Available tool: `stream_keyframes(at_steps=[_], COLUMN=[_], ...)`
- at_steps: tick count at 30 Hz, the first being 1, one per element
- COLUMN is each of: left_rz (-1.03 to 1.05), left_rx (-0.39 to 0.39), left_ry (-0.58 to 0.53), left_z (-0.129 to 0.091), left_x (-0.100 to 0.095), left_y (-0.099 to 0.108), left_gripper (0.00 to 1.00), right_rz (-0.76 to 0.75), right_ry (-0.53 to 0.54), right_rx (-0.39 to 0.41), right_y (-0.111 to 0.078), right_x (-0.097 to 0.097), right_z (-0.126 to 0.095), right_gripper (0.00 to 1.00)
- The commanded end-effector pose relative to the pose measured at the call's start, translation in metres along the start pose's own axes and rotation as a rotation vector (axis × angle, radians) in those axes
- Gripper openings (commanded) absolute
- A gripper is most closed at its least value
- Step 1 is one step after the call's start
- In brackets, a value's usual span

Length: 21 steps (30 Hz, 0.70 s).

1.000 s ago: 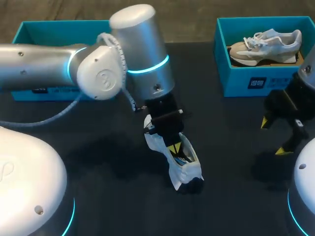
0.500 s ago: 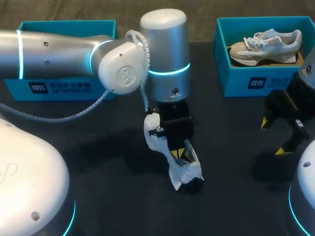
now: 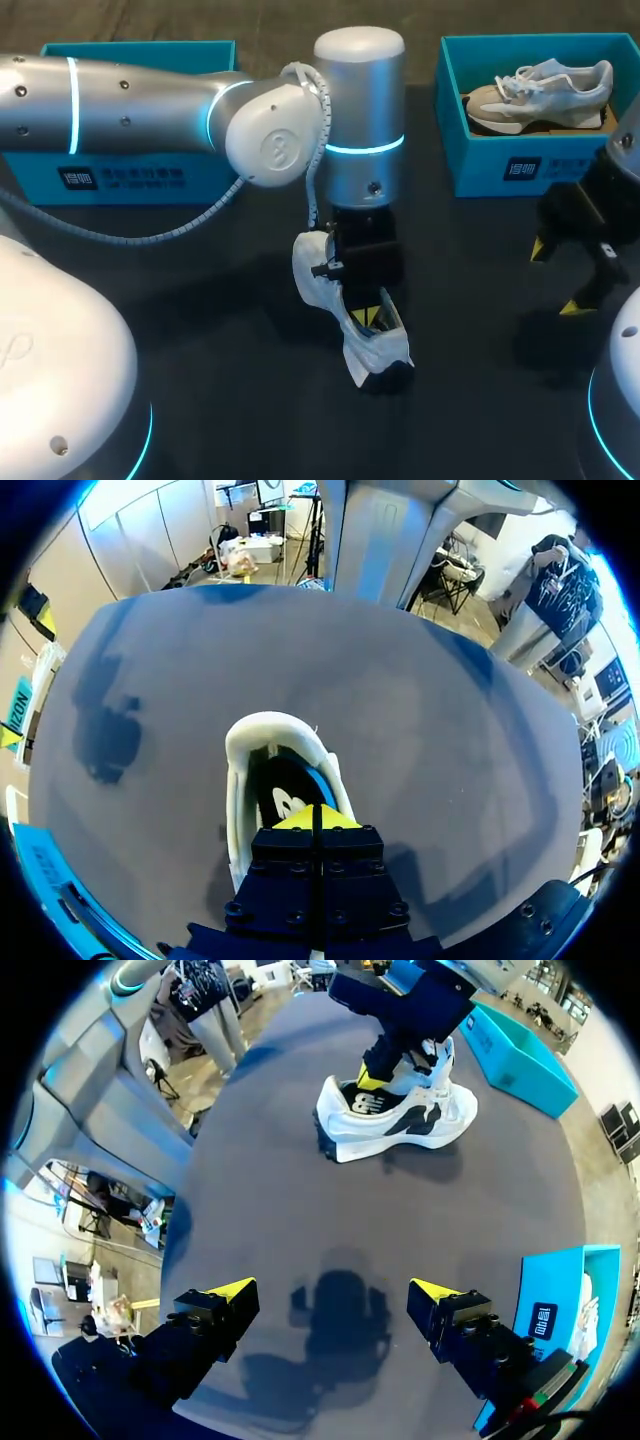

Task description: Take the shoe out of the shoebox, open the shoe tongue, remove and reinsert the insole, then place the shoe into the shoebox

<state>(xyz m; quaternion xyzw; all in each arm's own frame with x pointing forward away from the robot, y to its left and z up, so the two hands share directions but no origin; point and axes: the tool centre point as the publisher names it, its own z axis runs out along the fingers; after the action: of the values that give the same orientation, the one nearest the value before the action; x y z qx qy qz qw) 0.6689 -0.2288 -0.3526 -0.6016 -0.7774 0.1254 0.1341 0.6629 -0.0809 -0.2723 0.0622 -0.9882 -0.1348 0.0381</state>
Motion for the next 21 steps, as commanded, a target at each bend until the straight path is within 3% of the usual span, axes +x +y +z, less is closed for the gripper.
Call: stream_keyframes(at_steps=[1,21], left_rz=[0.008,-0.028], left_rx=[-0.011,0.003], left_ry=[0.007,0.047], left_z=[-0.003,0.029], left_x=[0.003,0.001], left_y=[-0.005,-0.007], left_gripper=[0.00,0.00], right_rz=[0.000,0.000], right_ry=[-0.001,-0.001], right_rx=[0.003,0.003], right_y=[0.000,0.000], right_x=[0.000,0.000], right_z=[0.001,0.001], right_gripper=[1.00,1.00])
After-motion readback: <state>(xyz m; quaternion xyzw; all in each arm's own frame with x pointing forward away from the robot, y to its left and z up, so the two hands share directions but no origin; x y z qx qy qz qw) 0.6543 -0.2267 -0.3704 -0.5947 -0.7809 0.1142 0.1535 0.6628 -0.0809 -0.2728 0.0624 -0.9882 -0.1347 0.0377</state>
